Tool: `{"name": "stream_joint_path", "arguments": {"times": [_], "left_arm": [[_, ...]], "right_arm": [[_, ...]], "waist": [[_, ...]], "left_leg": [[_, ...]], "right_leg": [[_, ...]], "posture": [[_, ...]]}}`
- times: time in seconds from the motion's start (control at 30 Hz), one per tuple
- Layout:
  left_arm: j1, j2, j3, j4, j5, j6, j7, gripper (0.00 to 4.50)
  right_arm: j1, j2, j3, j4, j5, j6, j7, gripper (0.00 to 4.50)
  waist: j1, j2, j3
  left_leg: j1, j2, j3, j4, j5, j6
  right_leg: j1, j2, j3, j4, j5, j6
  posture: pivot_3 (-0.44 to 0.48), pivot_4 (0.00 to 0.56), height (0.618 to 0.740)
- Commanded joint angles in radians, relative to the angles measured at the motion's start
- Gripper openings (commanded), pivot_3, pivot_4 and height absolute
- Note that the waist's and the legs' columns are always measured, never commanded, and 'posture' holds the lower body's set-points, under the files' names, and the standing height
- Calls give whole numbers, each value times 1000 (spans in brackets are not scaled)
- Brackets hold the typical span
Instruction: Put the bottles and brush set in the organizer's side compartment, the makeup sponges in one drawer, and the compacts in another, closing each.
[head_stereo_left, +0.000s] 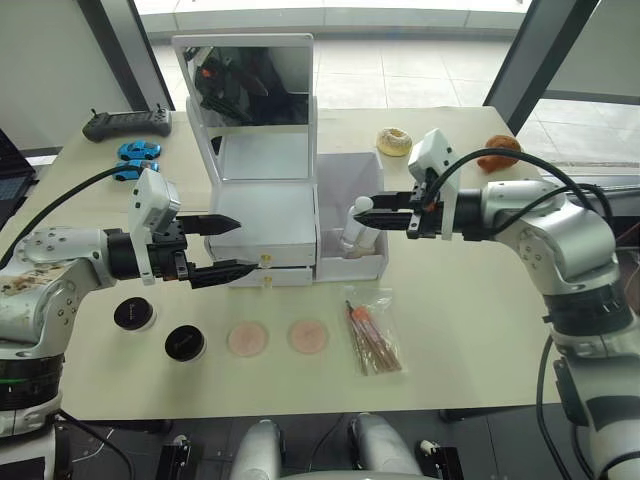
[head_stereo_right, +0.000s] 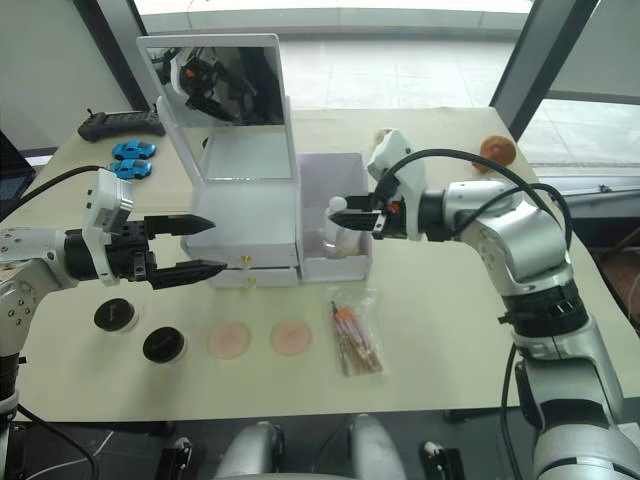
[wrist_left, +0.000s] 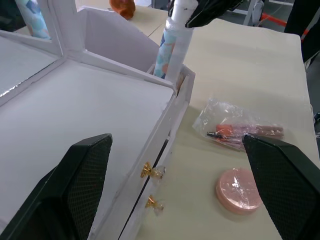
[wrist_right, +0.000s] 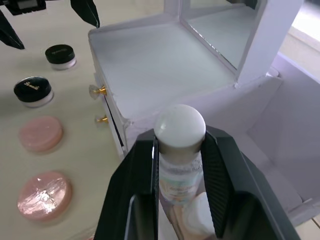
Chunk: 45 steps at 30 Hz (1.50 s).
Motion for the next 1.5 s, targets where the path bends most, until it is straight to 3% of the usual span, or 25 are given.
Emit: {"name": "stream_joint_path", "arguments": {"times": [0.03,0.53,0.93,1.27,1.5], "left_arm": [[-1,26,31,-32,-14,-4,11,4500],[-13,28,13,-31,-16,-14,26,4500],[-25,26,-9,-21,-2,-28,20,4500],[-35,40,-20,-8,1,-38,10,4500],[-23,46,5,10,-1,-45,8,4500]], "right_arm": [[-41,37,10,64,-57,-62,22,860],[-52,131,48,150,-168,-78,75,860],[-52,89,10,69,-149,-25,156,860],[-64,145,52,219,-254,-138,146,860],[-91,109,-17,136,-196,-77,189,3163]], "waist": [[3,0,0],[2,0,0],[5,1,-1],[4,1,-1],[5,1,0]], "left_leg": [[0,0,0,0,0,0],[2,0,0,0,0,0],[1,0,0,0,0,0],[1,0,0,0,0,0],[1,0,0,0,0,0]], "right_leg": [[0,0,0,0,0,0],[1,0,0,1,1,-1],[0,0,0,1,1,-1],[0,0,0,1,1,-1],[0,0,0,1,1,-1]], "posture": [[0,150,740],[0,150,740],[0,150,740],[0,150,740],[0,150,740]]}}
